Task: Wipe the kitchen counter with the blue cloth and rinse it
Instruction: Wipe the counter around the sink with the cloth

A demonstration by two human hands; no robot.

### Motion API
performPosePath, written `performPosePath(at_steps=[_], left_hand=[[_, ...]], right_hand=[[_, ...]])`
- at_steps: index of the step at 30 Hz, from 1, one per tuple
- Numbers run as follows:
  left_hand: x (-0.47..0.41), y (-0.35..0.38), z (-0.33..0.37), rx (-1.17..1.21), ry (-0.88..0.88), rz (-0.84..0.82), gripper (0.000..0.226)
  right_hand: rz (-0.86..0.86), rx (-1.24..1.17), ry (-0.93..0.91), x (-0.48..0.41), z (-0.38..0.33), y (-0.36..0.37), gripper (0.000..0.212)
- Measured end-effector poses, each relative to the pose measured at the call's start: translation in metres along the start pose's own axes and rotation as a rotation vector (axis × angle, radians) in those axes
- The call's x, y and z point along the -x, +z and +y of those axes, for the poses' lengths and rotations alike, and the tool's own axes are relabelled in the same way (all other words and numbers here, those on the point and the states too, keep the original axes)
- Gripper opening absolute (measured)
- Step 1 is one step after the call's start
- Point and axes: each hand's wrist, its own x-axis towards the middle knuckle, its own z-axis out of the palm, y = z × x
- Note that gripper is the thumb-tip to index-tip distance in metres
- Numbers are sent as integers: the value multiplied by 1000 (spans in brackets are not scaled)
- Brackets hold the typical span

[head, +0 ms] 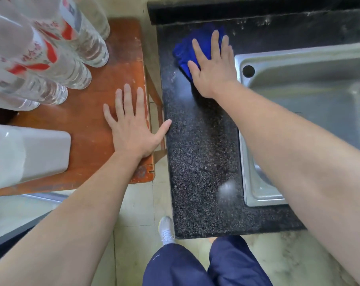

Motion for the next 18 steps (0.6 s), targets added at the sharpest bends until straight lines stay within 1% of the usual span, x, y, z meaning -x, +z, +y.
performPosePath(at_steps=[3,6,9,12,14,16,18], left_hand=[[-1,-1,0,2,-8,-1,102],[-1,-2,0,-3,-9,-1,101],[-1,-2,0,-1,-18,9,100],[-2,-2,1,3,-22,7,100],[-2,-3,1,-2,-26,-1,102],[-2,-3,1,-9,-25,-10,104],[-2,-4,1,-10,-27,-12,105]], right_hand=[[15,-34,-3,-16,-3,-2,62],[32,-71,14,-10,-5,0,61],[44,-127,3,22,-9,15,59],[76,-196,-30,84,-7,38,58],[80,-190,-65,118,-2,52,58],[80,-174,-101,125,5,56,58],[85,-150,-132,109,9,50,59]])
